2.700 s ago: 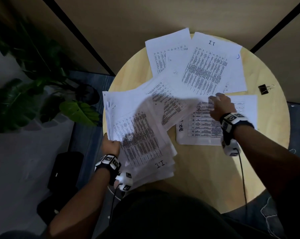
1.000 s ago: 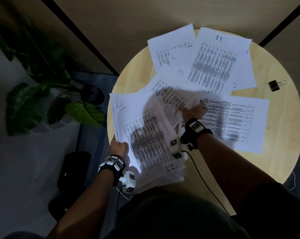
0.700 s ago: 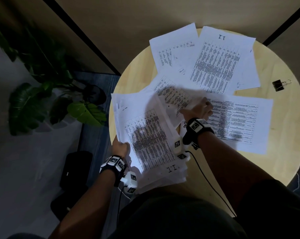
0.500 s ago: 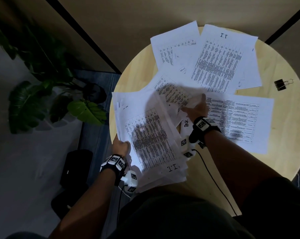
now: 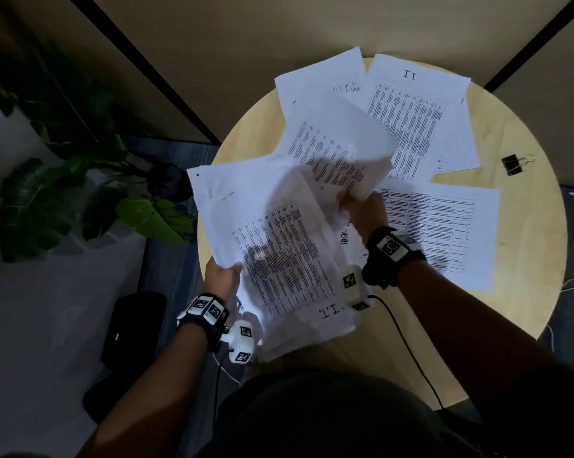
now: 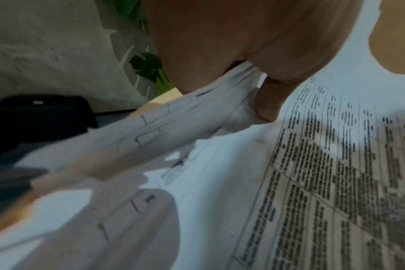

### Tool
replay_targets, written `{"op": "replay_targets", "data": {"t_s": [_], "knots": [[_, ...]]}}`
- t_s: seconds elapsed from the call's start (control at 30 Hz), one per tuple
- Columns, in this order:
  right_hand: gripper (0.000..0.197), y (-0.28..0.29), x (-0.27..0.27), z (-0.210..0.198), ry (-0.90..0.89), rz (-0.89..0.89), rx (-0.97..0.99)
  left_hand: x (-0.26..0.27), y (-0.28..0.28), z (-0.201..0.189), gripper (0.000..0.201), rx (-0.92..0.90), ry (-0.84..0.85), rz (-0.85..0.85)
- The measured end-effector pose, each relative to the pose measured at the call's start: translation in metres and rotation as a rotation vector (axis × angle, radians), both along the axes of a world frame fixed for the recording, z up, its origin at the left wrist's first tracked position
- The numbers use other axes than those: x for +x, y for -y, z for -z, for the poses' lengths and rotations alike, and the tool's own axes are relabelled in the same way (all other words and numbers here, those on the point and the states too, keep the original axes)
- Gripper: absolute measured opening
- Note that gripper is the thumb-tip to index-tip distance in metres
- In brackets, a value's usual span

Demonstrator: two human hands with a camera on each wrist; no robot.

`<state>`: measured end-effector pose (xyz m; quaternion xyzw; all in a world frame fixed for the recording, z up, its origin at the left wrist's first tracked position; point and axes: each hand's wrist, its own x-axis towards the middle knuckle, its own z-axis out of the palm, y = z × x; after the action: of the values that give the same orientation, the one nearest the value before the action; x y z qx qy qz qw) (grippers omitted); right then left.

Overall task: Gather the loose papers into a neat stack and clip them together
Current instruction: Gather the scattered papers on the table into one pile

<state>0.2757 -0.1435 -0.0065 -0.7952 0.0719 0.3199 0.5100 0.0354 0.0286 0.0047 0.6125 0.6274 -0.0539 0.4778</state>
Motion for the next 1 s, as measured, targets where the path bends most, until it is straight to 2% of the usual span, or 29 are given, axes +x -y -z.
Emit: {"op": "replay_targets", "data": {"t_s": [0.03,0.1,0.13,0.2,0.23,0.27,0.33,0.37,0.4,0.47,0.5,0.57,0.6,0.63,0.73,0.77,0.83,0.93,1.0], "knots": [[0.006,0.007,0.010,-0.006,0.025,0.049,0.060,0.005,-0.001,-0.001,0.042,-0.008,0.068,-0.031],[0.017,0.026,0.035,-0.020,0.095,0.149,0.114,0.014,-0.004,-0.002,0.041,0.008,0.152,-0.030],[0.017,0.037,0.049,-0.030,0.149,0.174,0.113,0.017,-0.005,-0.001,0.041,0.007,0.170,-0.018],[0.010,0.058,0.077,-0.048,0.298,0.131,0.049,0.022,-0.006,0.001,0.043,-0.007,0.204,0.023],[0.022,0.071,0.092,-0.054,0.379,0.058,-0.033,0.024,-0.004,0.001,0.048,-0.026,0.218,0.041],[0.030,0.082,0.105,-0.062,0.448,-0.023,-0.125,0.024,-0.003,0.003,0.067,-0.022,0.214,0.071],[0.033,0.103,0.127,-0.074,0.509,-0.185,-0.284,0.024,-0.002,0.014,0.122,0.035,0.139,0.158],[0.032,0.110,0.135,-0.075,0.507,-0.291,-0.363,0.026,0.000,0.015,0.131,0.057,0.079,0.227],[0.032,0.115,0.140,-0.075,0.488,-0.416,-0.465,0.029,0.003,0.014,0.119,0.052,0.019,0.279],[0.038,0.117,0.140,-0.066,0.420,-0.664,-0.681,0.036,0.005,0.014,0.068,0.078,-0.080,0.319],[0.037,0.118,0.138,-0.054,0.393,-0.754,-0.733,0.040,0.005,0.013,0.058,0.086,-0.102,0.327],[0.027,0.120,0.129,-0.028,0.316,-0.862,-0.791,0.042,0.003,0.015,0.053,0.093,-0.109,0.346],[0.022,0.120,0.122,-0.018,0.295,-0.859,-0.810,0.042,0.003,0.016,0.051,0.095,-0.119,0.355],[0.024,0.121,0.116,-0.005,0.297,-0.828,-0.811,0.042,0.003,0.018,0.048,0.096,-0.132,0.363],[0.060,0.120,0.094,0.012,0.292,-0.636,-0.801,0.040,0.000,0.021,0.037,0.074,-0.191,0.373],[0.064,0.120,0.090,0.016,0.314,-0.602,-0.787,0.039,0.000,0.022,0.036,0.070,-0.193,0.380],[0.062,0.123,0.089,0.022,0.365,-0.574,-0.769,0.038,-0.001,0.025,0.032,0.059,-0.197,0.383],[0.049,0.127,0.094,0.027,0.476,-0.665,-0.811,0.038,-0.002,0.026,0.042,0.065,-0.214,0.399],[0.060,0.126,0.098,0.028,0.438,-0.634,-0.746,0.038,-0.002,0.025,0.044,0.069,-0.220,0.421]]}}
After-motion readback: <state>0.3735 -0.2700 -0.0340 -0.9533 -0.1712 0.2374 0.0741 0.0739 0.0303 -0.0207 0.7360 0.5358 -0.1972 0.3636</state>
